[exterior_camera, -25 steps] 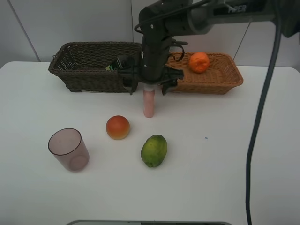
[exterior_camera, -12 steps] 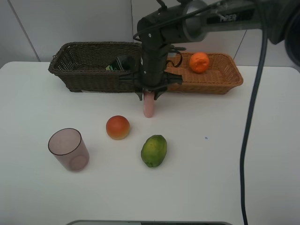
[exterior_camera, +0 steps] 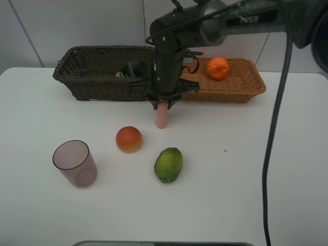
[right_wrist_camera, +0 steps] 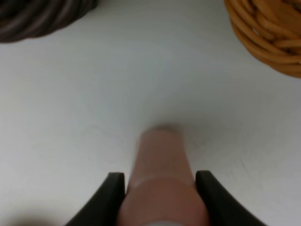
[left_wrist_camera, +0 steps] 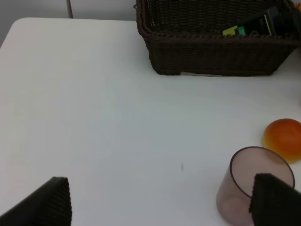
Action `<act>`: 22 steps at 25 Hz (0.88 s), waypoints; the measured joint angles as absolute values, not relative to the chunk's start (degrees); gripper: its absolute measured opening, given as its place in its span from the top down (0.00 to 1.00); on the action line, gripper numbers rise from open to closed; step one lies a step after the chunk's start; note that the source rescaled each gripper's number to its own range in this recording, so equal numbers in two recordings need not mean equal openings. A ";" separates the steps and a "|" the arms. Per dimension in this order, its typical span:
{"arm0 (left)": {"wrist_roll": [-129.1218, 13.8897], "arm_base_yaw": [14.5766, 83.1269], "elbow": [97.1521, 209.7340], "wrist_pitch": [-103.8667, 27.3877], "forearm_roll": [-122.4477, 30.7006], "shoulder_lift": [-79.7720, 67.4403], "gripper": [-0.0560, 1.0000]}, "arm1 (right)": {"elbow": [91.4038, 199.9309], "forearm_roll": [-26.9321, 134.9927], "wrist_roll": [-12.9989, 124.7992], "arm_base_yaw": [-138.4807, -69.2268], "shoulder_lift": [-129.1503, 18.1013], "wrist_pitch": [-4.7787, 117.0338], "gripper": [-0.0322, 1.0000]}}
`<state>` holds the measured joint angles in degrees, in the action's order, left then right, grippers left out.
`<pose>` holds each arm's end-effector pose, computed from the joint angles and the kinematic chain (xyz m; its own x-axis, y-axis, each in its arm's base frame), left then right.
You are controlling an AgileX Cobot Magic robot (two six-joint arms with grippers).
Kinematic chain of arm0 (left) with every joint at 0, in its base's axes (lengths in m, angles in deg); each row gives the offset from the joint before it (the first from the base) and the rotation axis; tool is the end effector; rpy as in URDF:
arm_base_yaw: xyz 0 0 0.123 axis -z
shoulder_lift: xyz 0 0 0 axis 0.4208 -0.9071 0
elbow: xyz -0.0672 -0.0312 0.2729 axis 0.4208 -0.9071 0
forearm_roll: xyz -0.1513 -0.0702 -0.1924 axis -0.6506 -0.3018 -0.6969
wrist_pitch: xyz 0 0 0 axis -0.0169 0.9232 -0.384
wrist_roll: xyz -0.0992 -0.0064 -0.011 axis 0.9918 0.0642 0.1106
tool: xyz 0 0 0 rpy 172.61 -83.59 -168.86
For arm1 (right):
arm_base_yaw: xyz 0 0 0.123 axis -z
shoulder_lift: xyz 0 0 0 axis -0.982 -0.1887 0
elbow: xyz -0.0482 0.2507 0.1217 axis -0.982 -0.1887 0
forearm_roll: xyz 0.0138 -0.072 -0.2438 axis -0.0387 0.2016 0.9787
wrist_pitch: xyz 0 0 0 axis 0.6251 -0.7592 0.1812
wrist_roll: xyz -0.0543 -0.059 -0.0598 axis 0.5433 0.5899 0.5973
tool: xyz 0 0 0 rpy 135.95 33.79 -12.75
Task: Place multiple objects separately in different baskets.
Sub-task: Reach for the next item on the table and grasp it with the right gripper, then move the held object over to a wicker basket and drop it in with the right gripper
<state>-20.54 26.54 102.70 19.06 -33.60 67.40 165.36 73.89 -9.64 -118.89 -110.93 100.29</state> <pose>0.0061 -0.0021 0.2750 -0.4541 -0.0499 -0.8895 0.0170 0.9978 -0.0646 0.3711 0.2871 0.1399 -0.9572 -0.0523 -0.2846 -0.0558 0.9984 0.0043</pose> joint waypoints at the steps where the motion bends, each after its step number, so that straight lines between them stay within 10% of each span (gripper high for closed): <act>1: -20.54 26.54 102.70 19.06 -33.60 67.40 0.02 | 165.36 73.89 -9.64 -118.89 -110.93 100.29 0.96; 22: -20.54 26.54 102.70 19.06 -33.60 67.40 0.02 | 168.60 75.00 2.91 -118.89 -102.42 112.18 0.96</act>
<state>-20.54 26.54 102.70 19.06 -33.60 67.40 168.60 75.00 2.91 -118.89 -102.42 112.18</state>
